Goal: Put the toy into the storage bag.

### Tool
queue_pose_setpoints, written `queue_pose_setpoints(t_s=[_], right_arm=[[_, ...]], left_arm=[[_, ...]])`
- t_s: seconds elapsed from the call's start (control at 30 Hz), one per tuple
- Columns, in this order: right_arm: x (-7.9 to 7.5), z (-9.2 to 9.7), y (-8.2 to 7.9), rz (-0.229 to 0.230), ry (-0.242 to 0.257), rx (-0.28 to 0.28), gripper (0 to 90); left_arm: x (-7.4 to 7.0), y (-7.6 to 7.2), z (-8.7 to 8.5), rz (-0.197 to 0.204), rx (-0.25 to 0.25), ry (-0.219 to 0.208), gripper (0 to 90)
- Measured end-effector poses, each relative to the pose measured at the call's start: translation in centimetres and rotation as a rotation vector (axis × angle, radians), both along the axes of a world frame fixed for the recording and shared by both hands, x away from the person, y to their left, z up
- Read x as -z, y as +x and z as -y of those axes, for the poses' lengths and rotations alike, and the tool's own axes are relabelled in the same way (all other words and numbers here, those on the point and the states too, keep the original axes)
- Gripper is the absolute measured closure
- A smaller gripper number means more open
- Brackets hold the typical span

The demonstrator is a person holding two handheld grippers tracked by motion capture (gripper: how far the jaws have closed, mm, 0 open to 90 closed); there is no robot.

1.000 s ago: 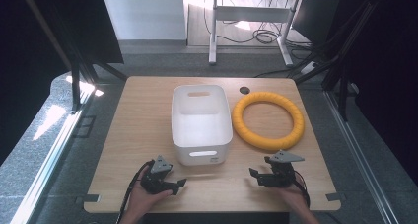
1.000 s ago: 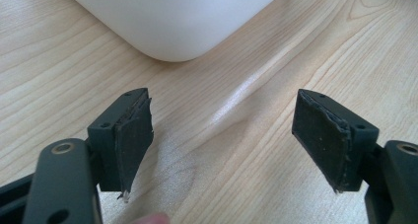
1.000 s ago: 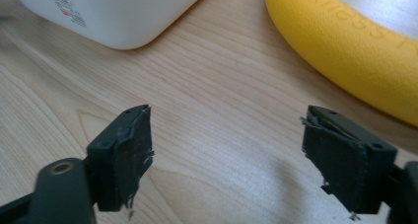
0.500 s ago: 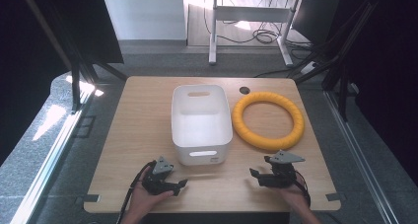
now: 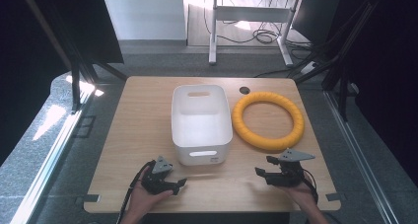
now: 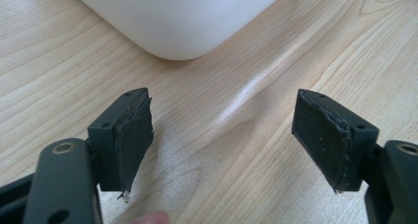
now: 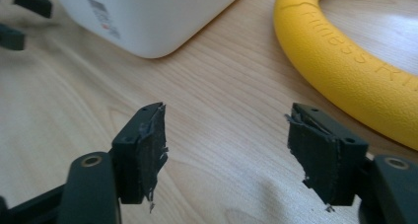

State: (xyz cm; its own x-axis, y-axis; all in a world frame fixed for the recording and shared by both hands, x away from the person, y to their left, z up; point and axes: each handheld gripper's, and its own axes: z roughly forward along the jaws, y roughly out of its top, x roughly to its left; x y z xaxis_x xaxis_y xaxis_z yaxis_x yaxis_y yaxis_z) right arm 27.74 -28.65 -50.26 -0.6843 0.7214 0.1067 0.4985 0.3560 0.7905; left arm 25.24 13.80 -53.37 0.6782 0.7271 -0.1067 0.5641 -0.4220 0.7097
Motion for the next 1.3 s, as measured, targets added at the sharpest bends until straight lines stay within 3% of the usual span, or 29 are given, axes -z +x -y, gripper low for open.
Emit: queue_pose_setpoints(t_s=[0.27,0.4,0.57,1.1,1.3], right_arm=[[-1.8,1.2,0.3,0.013,-0.022,-0.047,31.0],[-3.3,1.6,0.9,0.013,-0.036,-0.065,31.2],[-5.4,1.6,1.8,0.025,-0.065,-0.087,32.2],[-7.3,1.2,6.2,-0.02,-0.19,-0.155,32.2],[-7.8,0.6,6.9,-0.029,-0.223,-0.18,32.9]], left_arm=[[-0.6,-0.1,-0.2,0.011,-0.011,-0.017,23.7],[-0.8,-0.1,-0.5,0.009,-0.014,-0.038,23.7],[-0.7,-0.1,-0.3,0.009,-0.005,-0.032,23.7],[-0.2,0.0,-0.2,-0.003,-0.007,-0.019,23.8],[-0.1,0.1,-0.2,-0.002,-0.006,-0.022,23.8]])
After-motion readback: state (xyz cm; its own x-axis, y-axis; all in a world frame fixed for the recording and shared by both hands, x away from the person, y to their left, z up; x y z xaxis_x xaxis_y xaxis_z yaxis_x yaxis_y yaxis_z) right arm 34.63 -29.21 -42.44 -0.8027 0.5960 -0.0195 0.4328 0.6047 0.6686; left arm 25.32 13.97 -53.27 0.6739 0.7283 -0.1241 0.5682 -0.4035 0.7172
